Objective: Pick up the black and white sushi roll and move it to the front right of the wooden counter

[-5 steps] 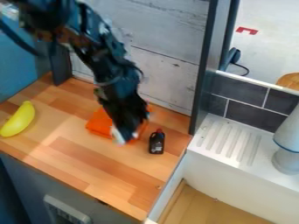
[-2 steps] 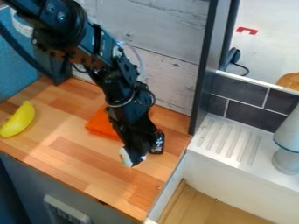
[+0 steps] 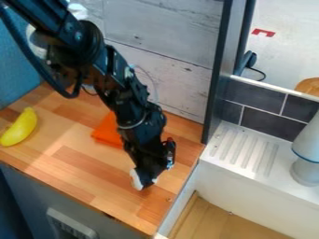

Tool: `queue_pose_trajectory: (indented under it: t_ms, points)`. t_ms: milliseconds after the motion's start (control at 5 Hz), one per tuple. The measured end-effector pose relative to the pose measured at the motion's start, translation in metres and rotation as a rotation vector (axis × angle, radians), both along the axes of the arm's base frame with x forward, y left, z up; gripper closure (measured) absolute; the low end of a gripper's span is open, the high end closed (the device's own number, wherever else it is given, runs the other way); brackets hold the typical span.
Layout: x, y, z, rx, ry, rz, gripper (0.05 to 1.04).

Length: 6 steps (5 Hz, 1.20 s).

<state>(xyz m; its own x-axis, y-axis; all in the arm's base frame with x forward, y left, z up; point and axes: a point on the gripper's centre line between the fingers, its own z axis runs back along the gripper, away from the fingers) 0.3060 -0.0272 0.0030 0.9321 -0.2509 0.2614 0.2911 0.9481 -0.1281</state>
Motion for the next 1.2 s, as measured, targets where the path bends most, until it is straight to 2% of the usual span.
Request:
queue_pose_trajectory:
  t_ms: [200, 400, 600, 800, 1000, 1200]
  points:
    - [0.000, -0.001, -0.003, -0.005, -0.002, -0.009, 0.584]
    - [-0.003, 0.000, -0.004, -0.005, 0.008, 0.000, 0.268]
    - [-0.002, 0.001, 0.018, 0.002, -0.030, 0.011, 0.072]
    - [-0.007, 0.004, 0.054, 0.012, -0.076, 0.049, 0.075]
    - [-0.026, 0.018, 0.089, 0.012, -0.042, 0.179, 0.080]
    - [-0.060, 0.029, 0.108, 0.034, 0.063, 0.435, 0.081]
